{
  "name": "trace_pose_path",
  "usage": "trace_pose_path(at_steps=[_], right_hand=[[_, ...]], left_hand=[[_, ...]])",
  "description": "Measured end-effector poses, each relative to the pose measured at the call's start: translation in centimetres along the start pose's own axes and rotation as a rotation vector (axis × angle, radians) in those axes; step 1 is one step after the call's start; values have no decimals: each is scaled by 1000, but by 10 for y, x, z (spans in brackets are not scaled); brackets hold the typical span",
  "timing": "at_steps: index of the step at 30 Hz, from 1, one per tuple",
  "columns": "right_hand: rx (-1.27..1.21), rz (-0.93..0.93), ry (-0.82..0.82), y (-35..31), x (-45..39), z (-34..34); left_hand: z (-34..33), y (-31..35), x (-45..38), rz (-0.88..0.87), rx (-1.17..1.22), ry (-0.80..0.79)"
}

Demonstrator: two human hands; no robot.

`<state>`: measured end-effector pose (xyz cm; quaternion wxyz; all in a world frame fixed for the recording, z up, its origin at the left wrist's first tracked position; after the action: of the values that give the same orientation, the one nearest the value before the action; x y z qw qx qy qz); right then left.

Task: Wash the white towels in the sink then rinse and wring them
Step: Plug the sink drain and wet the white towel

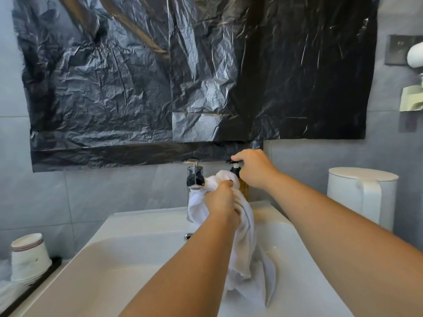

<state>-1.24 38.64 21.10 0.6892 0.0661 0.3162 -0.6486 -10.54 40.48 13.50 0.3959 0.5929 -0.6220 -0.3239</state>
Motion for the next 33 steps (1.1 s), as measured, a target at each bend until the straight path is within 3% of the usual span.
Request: trace_pose_path(at_steps=[10, 23, 28, 32, 33], right_hand=[[29, 54, 124, 4, -4, -9], [64, 57, 106, 4, -5, -11], [-161, -63, 20, 7, 2, 2], [-472, -130, 317, -9, 40, 9], [-512, -131, 327, -18, 49, 5]], left_hand=[[-7, 0, -7, 12, 100, -13], [-1, 8, 2, 10, 124, -97], [11, 14, 22, 35, 65, -204], [35, 28, 67, 161, -64, -367], [42, 30, 75, 170, -86, -406]])
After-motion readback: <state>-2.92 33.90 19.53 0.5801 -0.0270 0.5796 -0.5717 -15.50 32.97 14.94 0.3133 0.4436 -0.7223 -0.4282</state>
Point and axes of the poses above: each hand's wrist, its own x-axis away from the middle knuckle, its own z-axis out of the back of the hand, y = z × x, the point moved 1 cm from there along -x, towards the middle knuckle
